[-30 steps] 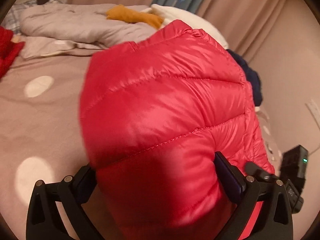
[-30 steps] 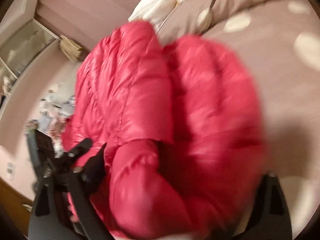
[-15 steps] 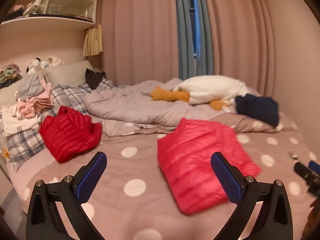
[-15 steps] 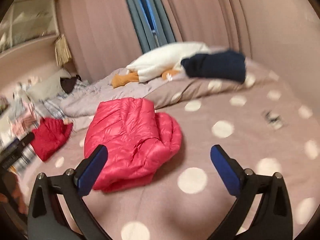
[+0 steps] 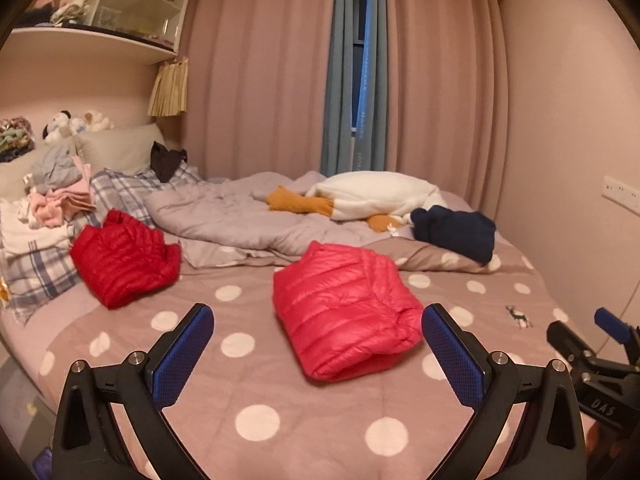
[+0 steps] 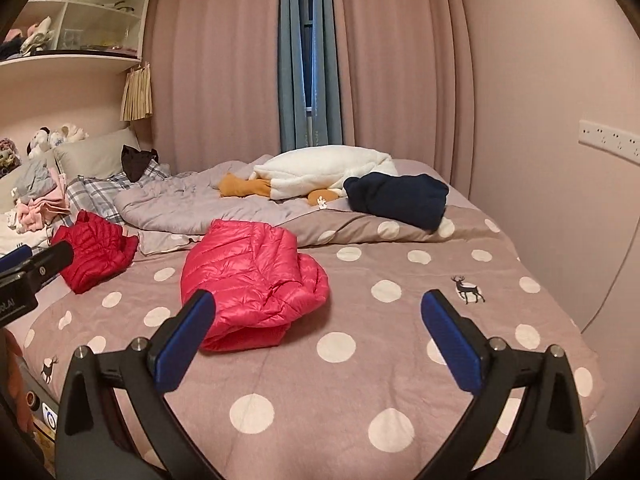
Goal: Fold large clothes
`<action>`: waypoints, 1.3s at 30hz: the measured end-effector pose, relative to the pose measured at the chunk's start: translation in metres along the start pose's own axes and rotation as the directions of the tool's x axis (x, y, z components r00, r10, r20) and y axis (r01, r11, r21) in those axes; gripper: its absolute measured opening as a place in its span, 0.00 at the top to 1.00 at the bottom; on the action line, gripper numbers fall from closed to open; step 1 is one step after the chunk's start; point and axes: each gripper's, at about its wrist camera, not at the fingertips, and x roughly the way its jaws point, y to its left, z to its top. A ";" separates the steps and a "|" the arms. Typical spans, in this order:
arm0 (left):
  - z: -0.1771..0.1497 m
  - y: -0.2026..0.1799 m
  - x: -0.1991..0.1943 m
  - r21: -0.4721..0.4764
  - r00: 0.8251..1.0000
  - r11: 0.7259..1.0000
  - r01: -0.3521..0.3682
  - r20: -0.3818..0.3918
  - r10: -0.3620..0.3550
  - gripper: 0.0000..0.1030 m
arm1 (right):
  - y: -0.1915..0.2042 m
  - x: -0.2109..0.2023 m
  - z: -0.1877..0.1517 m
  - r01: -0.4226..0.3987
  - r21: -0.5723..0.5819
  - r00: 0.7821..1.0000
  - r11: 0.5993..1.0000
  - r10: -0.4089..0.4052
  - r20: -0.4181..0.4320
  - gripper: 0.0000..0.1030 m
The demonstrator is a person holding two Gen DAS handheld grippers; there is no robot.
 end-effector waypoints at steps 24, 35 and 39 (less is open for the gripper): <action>0.003 -0.004 -0.016 0.022 0.998 0.999 -0.043 0.044 0.042 0.00 | 0.015 -0.015 -0.004 -0.022 -0.015 0.999 1.000 0.021 -0.040 0.00; 0.002 -0.011 -0.017 0.038 0.999 0.998 -0.050 0.019 0.049 0.00 | 0.020 -0.015 -0.005 -0.031 -0.028 0.998 0.999 0.030 -0.056 0.00; 0.002 -0.012 -0.018 0.040 0.999 0.999 -0.035 0.005 0.034 0.00 | 0.019 -0.015 -0.005 -0.023 -0.019 0.998 1.000 0.022 -0.058 0.00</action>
